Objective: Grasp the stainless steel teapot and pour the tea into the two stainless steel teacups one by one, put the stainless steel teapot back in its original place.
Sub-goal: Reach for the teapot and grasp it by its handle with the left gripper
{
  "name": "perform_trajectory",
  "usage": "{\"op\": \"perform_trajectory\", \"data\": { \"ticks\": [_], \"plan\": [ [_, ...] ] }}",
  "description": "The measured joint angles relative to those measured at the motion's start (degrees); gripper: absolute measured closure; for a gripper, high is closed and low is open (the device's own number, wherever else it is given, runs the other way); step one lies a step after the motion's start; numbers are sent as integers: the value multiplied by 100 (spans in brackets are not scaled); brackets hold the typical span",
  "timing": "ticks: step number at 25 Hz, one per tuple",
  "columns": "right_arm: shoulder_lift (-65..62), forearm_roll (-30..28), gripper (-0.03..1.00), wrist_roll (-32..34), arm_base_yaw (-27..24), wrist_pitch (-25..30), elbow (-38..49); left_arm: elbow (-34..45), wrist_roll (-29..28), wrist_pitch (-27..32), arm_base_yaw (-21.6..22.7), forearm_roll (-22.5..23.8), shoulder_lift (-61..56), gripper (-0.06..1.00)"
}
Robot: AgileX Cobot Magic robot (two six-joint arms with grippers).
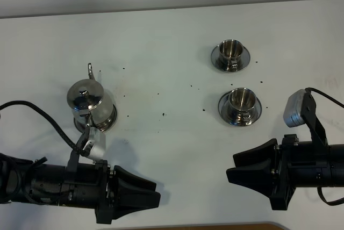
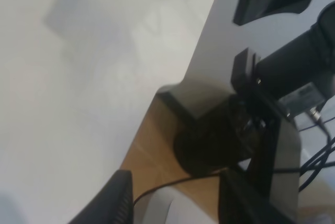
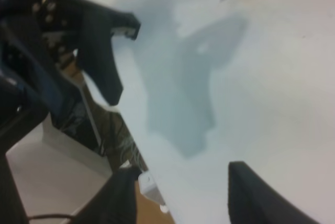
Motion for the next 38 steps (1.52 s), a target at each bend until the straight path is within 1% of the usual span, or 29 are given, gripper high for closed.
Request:
{"op": "perform_trajectory", "data": {
  "ticks": [3,6,8,10,11,13,15,17,18,19,20,21,23,24,26,27,28,31,33,34,36,38],
  "plan": [
    [6,15,56,0,0,0,-26,-58,-5,202,0,-203,0,50],
    [8,15,57,137,0,-39,-246,-283,-87,259,0,-272,-28,50],
    [-25,7,58,335,0,-222,-449,-485,-369,259,0,-259,-138,50],
    [-113,-81,59,638,0,-520,-684,-760,-757,259,0,-118,-296,50],
    [-179,-188,59,851,0,-680,-807,-887,-1024,246,0,19,-403,50],
    [-342,-643,60,1371,0,-930,-1045,-1196,-1601,168,0,361,-620,50],
    [-546,-1272,60,2108,0,-1193,-1314,-1456,-2324,-34,0,799,-877,50],
    [-770,-2078,60,3171,0,-1363,-1608,-1712,-3067,-269,0,1195,-1111,50],
    [-906,-2693,60,3767,0,-1411,-1798,-1831,-3491,-367,0,1400,-1227,50],
    [-997,-3155,60,4287,0,-1417,-1937,-1920,-3914,-435,0,1557,-1333,50],
    [-1082,-3616,60,4944,0,-1402,-2072,-2022,-4257,-509,0,1751,-1418,50],
    [-1189,-4258,60,5617,0,-1346,-2257,-2115,-4655,-560,0,1958,-1507,50],
    [-1317,-5125,61,6782,0,-1191,-2544,-2280,-5404,-628,0,2344,-1654,50],
    [-1372,-5721,61,7355,0,-1053,-2692,-2373,-5709,-632,0,2594,-1708,51],
    [-1471,-6580,62,8276,0,-768,-2922,-2552,-6455,-627,0,3166,-1835,51],
    [-1531,-6931,62,8714,0,-623,-3005,-2659,-6784,-627,0,3545,-1890,51],
    [-1595,-7388,63,9045,0,-515,-3097,-2767,-7194,-621,0,3934,-1958,51],
    [-1815,-8386,65,10093,0,-194,-3193,-3058,-8386,-621,0,5058,-2116,51],
    [-1973,-8984,65,10666,0,25,-3193,-3212,-9160,-621,0,5813,-2185,51],
    [-2062,-9295,65,10993,0,170,-3193,-3273,-9435,-621,0,6107,-2210,51],
    [-2260,-9824,65,11422,0,496,-3193,-3325,-9969,-626,0,6744,-2277,51],
    [-2444,-10137,65,11723,0,769,-3193,-3332,-10352,-731,0,7236,-2347,51]
  ]
}}
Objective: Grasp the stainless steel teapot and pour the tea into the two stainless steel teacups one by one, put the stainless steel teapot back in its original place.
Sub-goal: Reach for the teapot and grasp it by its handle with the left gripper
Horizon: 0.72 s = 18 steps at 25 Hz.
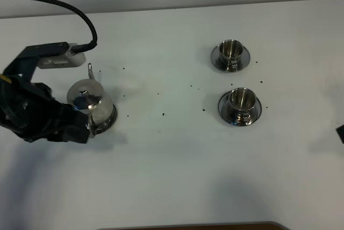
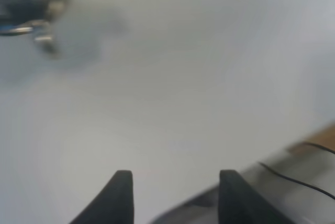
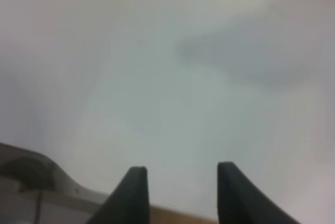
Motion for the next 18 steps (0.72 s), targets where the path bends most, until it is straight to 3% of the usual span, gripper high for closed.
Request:
{"op": "perform_trajectory", "data": {
  "ticks": [7,18],
  "plan": [
    [-1360,-249,65,218,0,582,618,0,-905,-490,0,958,-168,51],
    [-4425,-249,65,231,0,568,1655,0,-1416,-1426,0,1385,-171,53]
  ]
}}
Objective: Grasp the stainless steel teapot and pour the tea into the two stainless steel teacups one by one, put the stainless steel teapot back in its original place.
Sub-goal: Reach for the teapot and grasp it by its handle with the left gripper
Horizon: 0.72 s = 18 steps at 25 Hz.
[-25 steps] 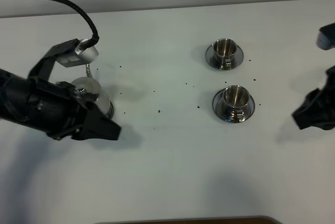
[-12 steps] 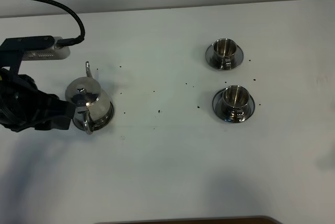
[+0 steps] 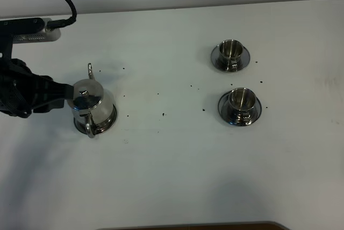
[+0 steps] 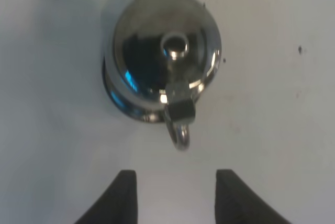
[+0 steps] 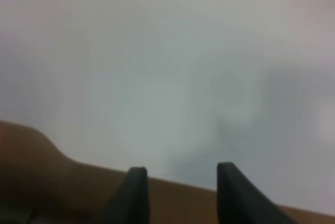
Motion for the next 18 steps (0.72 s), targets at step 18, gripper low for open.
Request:
{"op": "perform_trajectory", "data": {
  "ticks": [18],
  "plan": [
    [-1225,205,65,-375,0,-450,352,0,-162,-848,0,23,1059,54]
  ]
}}
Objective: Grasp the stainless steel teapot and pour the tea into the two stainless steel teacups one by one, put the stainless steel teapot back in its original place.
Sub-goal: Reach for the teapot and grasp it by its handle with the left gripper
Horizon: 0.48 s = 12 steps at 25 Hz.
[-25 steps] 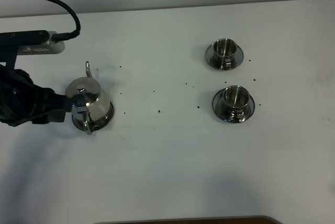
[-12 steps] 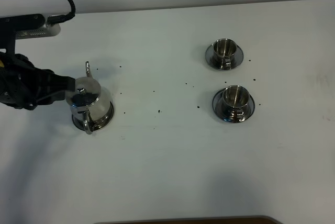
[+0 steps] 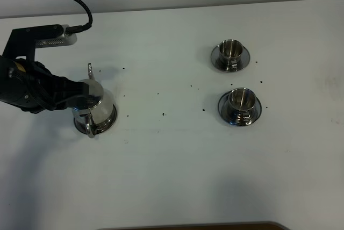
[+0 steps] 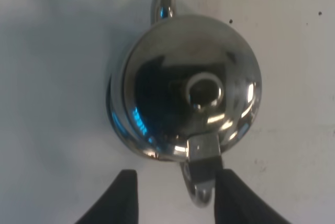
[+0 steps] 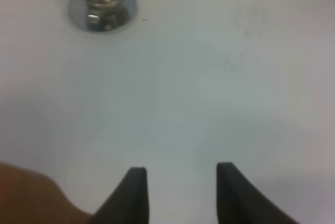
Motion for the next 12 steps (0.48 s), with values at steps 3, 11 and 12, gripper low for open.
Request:
{"op": "perform_trajectory", "data": {
  "ticks": [3,11,12],
  "plan": [
    [0,-28,65,111,0,-41,4,0,0,-98,0,0,35,54],
    [-169,22,65,162,-284,-54,4,0,0,-195,0,5,35,54],
    [-247,46,65,162,-440,-59,4,0,0,-195,0,5,35,54]
  ]
}}
